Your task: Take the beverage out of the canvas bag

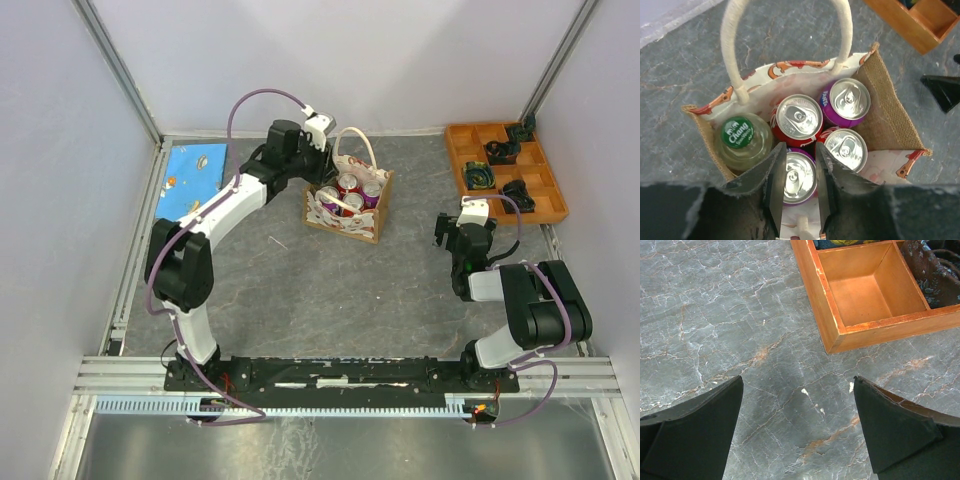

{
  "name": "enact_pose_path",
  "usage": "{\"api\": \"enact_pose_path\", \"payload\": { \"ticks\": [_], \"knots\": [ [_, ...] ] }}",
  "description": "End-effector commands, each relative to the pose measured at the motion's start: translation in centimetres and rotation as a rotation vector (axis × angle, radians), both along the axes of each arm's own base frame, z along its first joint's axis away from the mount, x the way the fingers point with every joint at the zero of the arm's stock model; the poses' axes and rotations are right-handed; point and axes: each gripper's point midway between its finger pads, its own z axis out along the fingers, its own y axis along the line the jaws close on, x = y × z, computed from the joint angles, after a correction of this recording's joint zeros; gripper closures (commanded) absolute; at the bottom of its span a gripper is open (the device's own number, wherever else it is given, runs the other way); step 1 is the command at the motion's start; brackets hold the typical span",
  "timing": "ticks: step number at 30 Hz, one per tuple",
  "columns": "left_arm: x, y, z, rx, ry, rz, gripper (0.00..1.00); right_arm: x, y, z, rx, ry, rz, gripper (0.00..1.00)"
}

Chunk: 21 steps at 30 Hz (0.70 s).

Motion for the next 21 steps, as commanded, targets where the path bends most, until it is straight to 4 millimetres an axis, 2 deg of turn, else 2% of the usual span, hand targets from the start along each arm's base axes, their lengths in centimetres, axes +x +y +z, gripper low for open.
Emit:
{"api": "enact_pose_path", "payload": {
  "ticks": [1, 3, 12, 14, 21],
  "knots": [
    [-1.1, -0.5, -0.5, 0.093, -0.011, -0.055, 0.59, 0.9, -0.2, 1.7, 0.008, -0.060, -0.013, 0.01],
    [-1.4, -0.4, -1.2, 0.125, -0.002, -0.047, 0.54, 0.9, -0.2, 1.7, 0.008, -0.060, -0.012, 0.01],
    [-1.4, 1.1, -4.0, 0.231, 0.028, 0.016, 0.16, 0.8, -0.2, 1.7, 0.008, -0.059, -0.013, 0.01],
    [-1.2, 1.4, -4.4, 0.247, 0.028, 0.039, 0.13, 0.9, -0.2, 1.7, 0.008, -0.060, -0.013, 0.01],
    [-1.1, 2.0, -5.9, 0.292, 0.057, 0.049, 0.12, 0.9, -0.2, 1.7, 0.008, -0.059, -0.013, 0.01]
  ]
}}
